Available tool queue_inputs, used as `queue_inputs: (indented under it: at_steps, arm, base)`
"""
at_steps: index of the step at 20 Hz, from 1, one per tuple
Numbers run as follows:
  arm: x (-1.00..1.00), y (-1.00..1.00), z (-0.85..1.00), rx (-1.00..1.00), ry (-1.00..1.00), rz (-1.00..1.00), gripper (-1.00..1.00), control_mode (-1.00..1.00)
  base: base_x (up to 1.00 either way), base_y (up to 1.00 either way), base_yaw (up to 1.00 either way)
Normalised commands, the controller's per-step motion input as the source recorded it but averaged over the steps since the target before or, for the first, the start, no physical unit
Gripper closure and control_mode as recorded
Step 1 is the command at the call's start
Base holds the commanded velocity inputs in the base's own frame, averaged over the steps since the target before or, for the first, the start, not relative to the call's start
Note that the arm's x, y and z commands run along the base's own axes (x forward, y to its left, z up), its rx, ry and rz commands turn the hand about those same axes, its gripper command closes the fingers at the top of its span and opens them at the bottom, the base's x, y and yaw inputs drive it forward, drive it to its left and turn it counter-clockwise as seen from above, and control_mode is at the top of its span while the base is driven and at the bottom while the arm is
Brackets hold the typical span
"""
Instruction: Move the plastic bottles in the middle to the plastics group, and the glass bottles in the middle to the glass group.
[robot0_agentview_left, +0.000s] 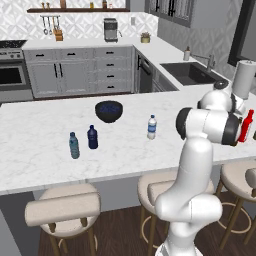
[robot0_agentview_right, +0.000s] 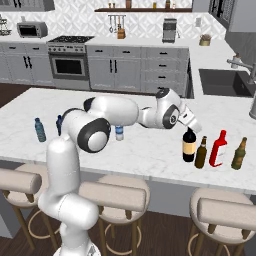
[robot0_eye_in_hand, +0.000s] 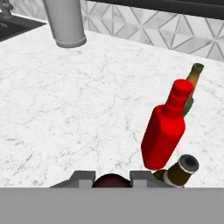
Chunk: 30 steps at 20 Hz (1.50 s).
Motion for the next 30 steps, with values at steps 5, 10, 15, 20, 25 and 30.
queue_inputs:
  at_steps: [5, 10, 15, 20, 25, 30]
  arm:
    - [0.02, 0.00, -0.30, 0.00, 0.00, 0.00, -1.00, -1.00]
    - [-0.07, 0.00, -0.13, 0.00, 0.01, 0.00, -1.00, -1.00]
    - [-0.12, 0.00, 0.07, 0.00, 0.00, 0.00, -1.00, -1.00]
    - [-0.01, 0.15, 0.37, 0.00, 0.00, 0.00, -1.00, -1.00]
    - [-0.28, 0.56, 0.33, 0.00, 0.21, 0.05, -1.00, -1.00]
    - [-0.39, 0.78, 0.12, 0.00, 0.32, 0.21, -1.00, -1.00]
  base:
    - [0.00, 0.00, 0.00]
    - [0.00, 0.00, 0.00]
    - [0.00, 0.00, 0.00]
    - [0.00, 0.00, 0.00]
    - [0.00, 0.00, 0.00]
    - [0.00, 0.00, 0.00]
